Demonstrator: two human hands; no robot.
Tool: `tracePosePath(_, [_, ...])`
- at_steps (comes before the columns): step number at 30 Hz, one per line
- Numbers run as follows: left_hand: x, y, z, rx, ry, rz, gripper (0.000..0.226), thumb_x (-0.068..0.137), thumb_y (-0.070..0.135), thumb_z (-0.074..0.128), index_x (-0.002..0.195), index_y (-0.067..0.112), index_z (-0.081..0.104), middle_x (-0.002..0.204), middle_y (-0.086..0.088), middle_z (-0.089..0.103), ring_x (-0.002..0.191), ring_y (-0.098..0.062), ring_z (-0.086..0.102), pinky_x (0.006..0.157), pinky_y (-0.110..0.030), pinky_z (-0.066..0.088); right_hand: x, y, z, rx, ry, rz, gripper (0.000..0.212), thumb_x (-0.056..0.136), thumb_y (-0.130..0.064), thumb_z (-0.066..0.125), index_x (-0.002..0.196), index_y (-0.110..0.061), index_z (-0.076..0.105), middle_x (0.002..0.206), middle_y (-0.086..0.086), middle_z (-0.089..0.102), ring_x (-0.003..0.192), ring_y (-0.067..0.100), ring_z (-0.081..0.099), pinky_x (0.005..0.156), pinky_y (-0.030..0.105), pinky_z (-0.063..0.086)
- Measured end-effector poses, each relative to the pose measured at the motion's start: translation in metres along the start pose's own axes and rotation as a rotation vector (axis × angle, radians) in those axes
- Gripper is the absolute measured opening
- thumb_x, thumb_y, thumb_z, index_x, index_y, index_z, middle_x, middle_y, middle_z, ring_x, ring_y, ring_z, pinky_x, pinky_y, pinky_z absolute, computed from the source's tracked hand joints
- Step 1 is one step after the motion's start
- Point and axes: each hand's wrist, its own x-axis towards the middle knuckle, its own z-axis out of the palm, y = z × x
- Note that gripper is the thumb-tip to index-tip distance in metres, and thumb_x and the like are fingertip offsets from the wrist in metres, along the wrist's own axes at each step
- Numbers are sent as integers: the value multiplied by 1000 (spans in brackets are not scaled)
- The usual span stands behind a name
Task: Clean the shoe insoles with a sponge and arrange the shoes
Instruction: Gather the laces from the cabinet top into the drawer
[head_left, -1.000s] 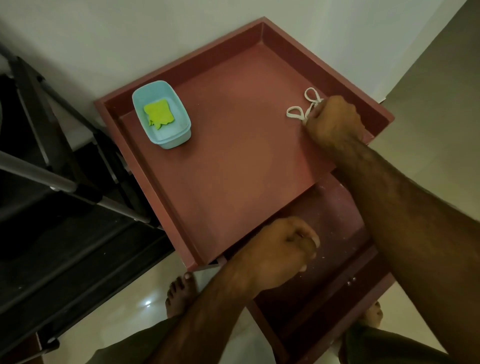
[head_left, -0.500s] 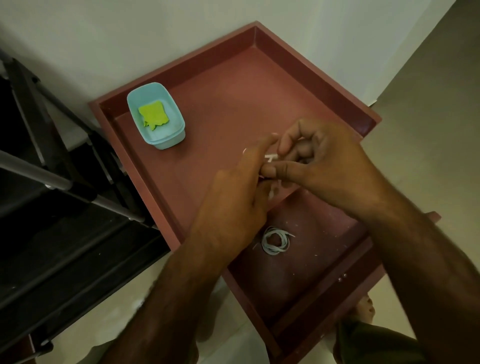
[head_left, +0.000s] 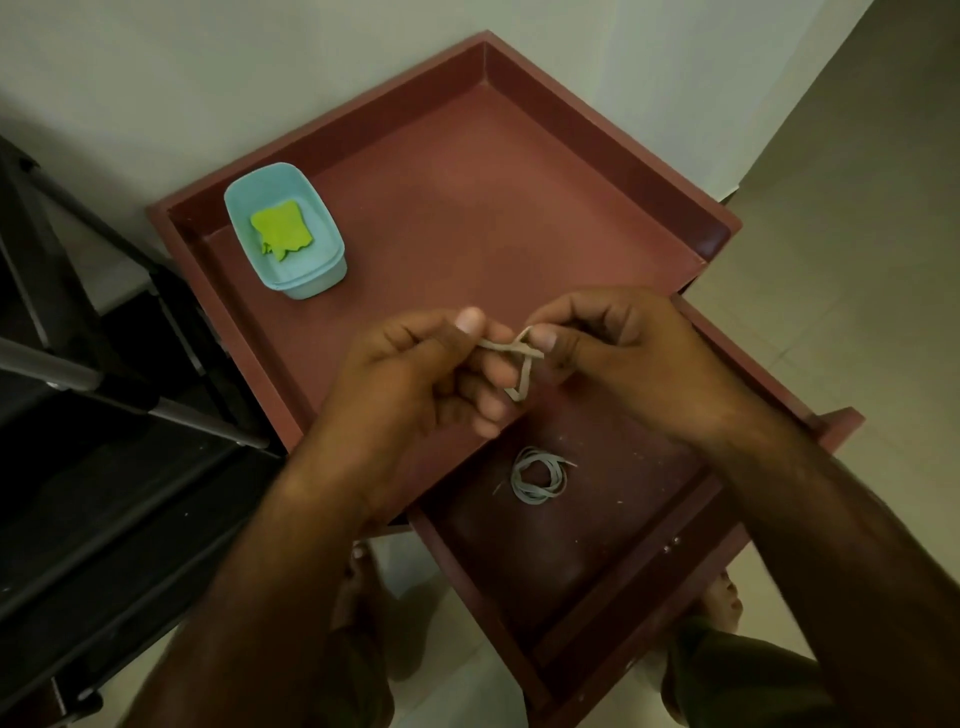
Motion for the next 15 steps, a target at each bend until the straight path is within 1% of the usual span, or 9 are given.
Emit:
tracePosePath(2, [-3,2,0,54,-72,-52,17,97,8,58,101,-1,72,88,-21,74,69,-28,70,62,-33,61,0,-1,-1,-49,-6,-50,14,100,-10,65,107,-11,77,91,0,77,82,9,72,71,20,54])
tracePosePath(4, [-2,1,0,155,-59,-99,12,96,-5,59,102,0,68,89,-20,76,73,-31,73,69,-40,61,-1,1,-1,-267,-1,-112,14,99,-16,68,107,-21,79,94,-6,73,89,6,69,76,20,53])
tracePosePath(5, [0,-1,-2,203,-59,-129,15,95,-9,58,103,2,65,88,-19,77,74,-32,73,73,-43,60,-1,0,-1,-402,4,-140,14,98,-20,69,106,-26,79,92,-11,69,89,3,65,76,15,48])
tracePosePath(7, [2,-5,-5,263,-122,-196,22,95,-10,56,112,4,60,92,-17,77,80,-32,74,80,-45,59,-2,-3,-2,-566,-3,-176,15,96,-27,70,106,-32,80,84,-18,57,83,-3,57,69,8,40])
tracePosePath(9, [1,-6,-3,302,-214,-216,22,98,0,59,119,4,59,93,-13,77,83,-30,74,82,-42,59,-3,-7,2,-633,-53,-216,17,95,-32,68,107,-34,79,80,-22,50,79,-6,54,65,8,39])
tracePosePath(11, [-1,-8,3,299,-275,-210,20,103,10,57,120,0,58,81,-10,72,73,-26,69,75,-38,59,-3,-5,7,-674,-77,-275,22,93,-39,62,106,-34,79,78,-26,48,78,-8,53,65,7,37])
tracePosePath(12, [0,-10,4,297,-283,-209,20,105,12,53,119,-2,58,72,-8,65,64,-23,62,66,-35,57,-3,-4,9,-663,-58,-271,23,92,-41,62,106,-34,79,79,-26,51,79,-8,55,66,7,37])
tracePosePath(14, [1,-11,0,278,-284,-243,22,107,14,48,111,-4,60,61,-4,48,51,-15,42,50,-26,40,-2,-3,9,-610,4,-224,20,91,-40,67,106,-33,77,86,-24,59,83,-5,61,69,12,44])
tracePosePath(15, [1,-9,-4,229,-321,-289,24,107,17,49,104,-2,63,57,-3,42,48,-13,34,46,-24,32,-1,-3,8,-579,27,-214,18,92,-38,69,107,-31,77,89,-22,64,86,-2,63,69,15,48])
